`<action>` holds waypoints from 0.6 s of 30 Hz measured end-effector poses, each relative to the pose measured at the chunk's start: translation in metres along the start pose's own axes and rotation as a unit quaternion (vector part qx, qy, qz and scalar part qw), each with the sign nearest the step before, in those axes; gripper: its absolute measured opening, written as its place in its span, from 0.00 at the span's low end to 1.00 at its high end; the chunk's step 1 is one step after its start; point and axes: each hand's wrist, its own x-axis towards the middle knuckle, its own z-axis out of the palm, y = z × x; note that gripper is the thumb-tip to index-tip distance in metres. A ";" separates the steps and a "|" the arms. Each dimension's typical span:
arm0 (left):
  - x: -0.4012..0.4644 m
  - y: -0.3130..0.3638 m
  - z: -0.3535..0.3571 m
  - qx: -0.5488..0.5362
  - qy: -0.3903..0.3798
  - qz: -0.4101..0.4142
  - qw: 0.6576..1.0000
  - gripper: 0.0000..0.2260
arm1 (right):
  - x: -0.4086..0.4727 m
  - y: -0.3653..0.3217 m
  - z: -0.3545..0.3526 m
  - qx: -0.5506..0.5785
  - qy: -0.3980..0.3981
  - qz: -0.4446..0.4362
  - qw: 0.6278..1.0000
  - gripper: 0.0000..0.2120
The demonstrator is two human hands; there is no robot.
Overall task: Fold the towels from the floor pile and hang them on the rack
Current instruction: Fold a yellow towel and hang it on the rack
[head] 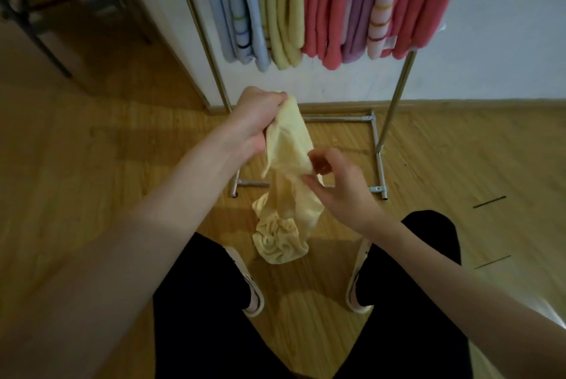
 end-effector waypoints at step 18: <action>-0.051 0.024 -0.046 -0.054 -0.032 0.040 0.997 0.13 | 0.056 -0.098 -0.068 0.178 0.043 0.030 0.983 0.10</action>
